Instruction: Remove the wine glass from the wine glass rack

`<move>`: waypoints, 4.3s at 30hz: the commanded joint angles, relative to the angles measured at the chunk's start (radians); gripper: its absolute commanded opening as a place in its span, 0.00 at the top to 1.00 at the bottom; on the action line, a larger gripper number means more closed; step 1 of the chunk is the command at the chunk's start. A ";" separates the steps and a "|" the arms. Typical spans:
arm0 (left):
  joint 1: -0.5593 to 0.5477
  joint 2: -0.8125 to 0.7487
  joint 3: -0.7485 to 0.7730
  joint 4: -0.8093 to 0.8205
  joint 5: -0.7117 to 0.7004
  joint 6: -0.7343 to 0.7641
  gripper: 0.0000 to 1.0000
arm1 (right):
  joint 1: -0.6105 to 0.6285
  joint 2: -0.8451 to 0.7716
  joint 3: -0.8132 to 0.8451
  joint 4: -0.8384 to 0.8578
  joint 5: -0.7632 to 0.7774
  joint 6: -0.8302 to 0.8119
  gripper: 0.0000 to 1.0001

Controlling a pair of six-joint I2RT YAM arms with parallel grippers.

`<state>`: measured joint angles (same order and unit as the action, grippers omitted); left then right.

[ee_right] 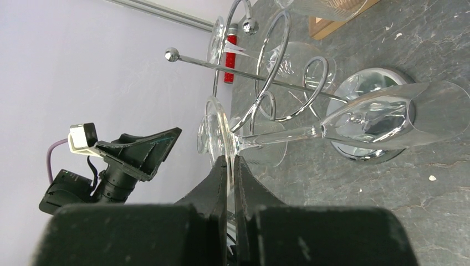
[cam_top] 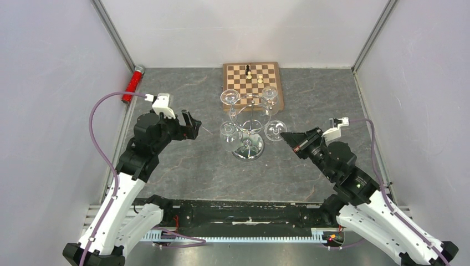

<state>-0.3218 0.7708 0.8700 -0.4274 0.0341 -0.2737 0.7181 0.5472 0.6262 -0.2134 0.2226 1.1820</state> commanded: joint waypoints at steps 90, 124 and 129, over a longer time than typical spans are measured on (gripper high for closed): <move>0.079 0.210 0.232 0.295 0.913 -0.772 0.20 | 0.444 0.572 0.664 0.130 -0.245 -1.610 1.00; 0.081 0.190 0.197 0.351 0.999 -0.784 0.98 | 0.526 0.585 0.611 0.165 -0.104 -1.662 0.76; 0.081 0.185 0.204 0.340 1.019 -0.762 0.98 | 0.526 0.535 0.604 0.152 -0.139 -1.654 0.46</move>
<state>-0.2436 0.9798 1.0401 -0.1108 0.9989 -1.0767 1.2434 1.1481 1.2289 -0.1162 0.0944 -0.4736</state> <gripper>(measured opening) 0.063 0.486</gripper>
